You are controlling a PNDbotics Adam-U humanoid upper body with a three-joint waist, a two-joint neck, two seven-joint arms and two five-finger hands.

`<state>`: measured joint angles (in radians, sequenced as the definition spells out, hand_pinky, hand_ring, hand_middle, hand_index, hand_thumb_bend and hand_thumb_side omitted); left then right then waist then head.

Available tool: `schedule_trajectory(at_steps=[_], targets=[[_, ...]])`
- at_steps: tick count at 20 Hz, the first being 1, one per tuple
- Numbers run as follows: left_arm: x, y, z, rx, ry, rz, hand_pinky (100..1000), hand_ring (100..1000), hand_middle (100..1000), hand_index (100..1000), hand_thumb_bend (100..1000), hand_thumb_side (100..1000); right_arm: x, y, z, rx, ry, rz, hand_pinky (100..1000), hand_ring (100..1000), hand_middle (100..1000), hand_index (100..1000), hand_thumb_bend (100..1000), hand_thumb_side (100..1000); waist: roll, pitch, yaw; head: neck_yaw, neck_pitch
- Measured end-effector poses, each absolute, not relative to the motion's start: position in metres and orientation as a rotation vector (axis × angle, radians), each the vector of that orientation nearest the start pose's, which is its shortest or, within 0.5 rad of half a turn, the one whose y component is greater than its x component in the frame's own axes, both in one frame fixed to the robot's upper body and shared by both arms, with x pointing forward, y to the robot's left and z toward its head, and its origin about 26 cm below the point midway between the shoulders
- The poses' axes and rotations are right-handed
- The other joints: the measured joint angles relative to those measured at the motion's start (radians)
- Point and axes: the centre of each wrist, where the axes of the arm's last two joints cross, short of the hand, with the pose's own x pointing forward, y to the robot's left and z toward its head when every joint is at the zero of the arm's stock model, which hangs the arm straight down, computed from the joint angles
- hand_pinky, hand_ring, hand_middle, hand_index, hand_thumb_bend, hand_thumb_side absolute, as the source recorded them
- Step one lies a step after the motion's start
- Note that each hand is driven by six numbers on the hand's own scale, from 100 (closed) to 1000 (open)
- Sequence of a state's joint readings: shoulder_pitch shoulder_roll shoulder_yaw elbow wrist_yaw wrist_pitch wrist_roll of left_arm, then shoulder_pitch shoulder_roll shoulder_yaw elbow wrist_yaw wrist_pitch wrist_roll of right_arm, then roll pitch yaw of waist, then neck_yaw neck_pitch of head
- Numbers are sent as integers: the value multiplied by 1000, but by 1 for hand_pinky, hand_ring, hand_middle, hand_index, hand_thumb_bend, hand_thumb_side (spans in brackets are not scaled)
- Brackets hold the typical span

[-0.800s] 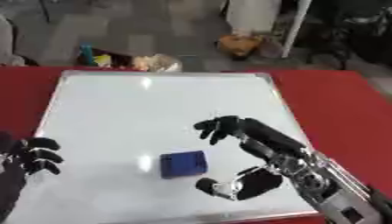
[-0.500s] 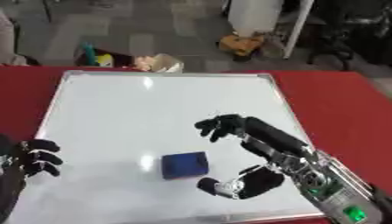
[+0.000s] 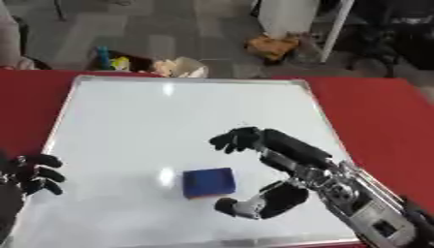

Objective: Wipe the whiteboard clean with a brush.

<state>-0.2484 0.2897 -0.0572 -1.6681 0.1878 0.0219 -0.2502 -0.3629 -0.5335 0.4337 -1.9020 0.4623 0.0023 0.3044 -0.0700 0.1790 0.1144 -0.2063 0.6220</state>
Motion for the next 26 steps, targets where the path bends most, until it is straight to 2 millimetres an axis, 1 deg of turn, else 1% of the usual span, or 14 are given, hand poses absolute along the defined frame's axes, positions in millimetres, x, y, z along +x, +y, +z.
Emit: schedule_trajectory(at_steps=[7,14,17,26], targets=[[332,267,101,-210,-1833,-445,477,554,590,663,657,935,316,-199,140,-281,-1812,1503,738,762,776,927,465,581,6,2,10,-3,0],[332,267,101,-212,-1835,-447,476,554,589,663,660,934,326,-199,123,-275,-1772,1491,733,758,774,927,449,582,7,2,15,-4,0],[332,266,101,-212,-1835,-447,476,554,589,663,660,935,329,-201,119,-294,-1762,1482,729,755,771,927,438,579,7,2,15,-4,0],[332,266,101,-213,-1836,-448,476,553,589,663,661,934,332,-202,113,-381,-1751,1460,734,767,776,929,444,575,7,2,16,-3,0]])
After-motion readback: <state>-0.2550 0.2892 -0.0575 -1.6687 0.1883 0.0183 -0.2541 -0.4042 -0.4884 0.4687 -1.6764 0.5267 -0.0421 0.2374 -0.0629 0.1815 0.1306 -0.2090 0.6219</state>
